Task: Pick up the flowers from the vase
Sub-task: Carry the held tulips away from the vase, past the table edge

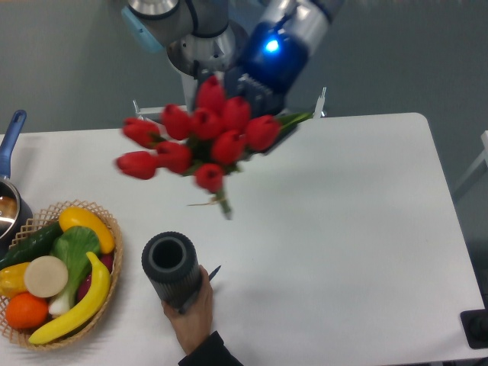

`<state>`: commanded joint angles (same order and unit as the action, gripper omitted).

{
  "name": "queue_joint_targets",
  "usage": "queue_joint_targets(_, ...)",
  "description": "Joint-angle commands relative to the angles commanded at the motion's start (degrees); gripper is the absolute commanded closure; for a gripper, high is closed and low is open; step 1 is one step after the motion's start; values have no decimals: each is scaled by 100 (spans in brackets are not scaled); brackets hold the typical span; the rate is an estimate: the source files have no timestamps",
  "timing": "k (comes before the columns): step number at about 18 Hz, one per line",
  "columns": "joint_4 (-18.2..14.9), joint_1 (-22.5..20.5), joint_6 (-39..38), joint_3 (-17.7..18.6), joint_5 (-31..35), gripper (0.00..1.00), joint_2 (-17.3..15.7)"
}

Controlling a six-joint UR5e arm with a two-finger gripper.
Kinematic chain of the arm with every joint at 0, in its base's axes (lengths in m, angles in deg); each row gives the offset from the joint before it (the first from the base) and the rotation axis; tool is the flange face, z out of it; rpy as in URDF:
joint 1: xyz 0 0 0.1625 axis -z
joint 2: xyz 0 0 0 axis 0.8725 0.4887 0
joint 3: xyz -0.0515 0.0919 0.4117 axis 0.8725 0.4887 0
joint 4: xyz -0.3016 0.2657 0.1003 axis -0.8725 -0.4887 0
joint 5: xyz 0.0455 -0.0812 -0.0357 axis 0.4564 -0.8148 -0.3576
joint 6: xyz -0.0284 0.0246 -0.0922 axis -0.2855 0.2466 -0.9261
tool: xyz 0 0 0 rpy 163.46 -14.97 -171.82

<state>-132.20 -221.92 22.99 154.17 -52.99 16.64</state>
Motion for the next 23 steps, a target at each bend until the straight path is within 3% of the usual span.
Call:
queue_joint_targets(10, -18, -1257, 1108, 237, -17, 50, 166)
queue_joint_targets(13, -9, -1329, 1161, 246, -35, 50, 334)
queue_joint_targets(23, 0, -1434, 1161, 387, -26, 50, 378)
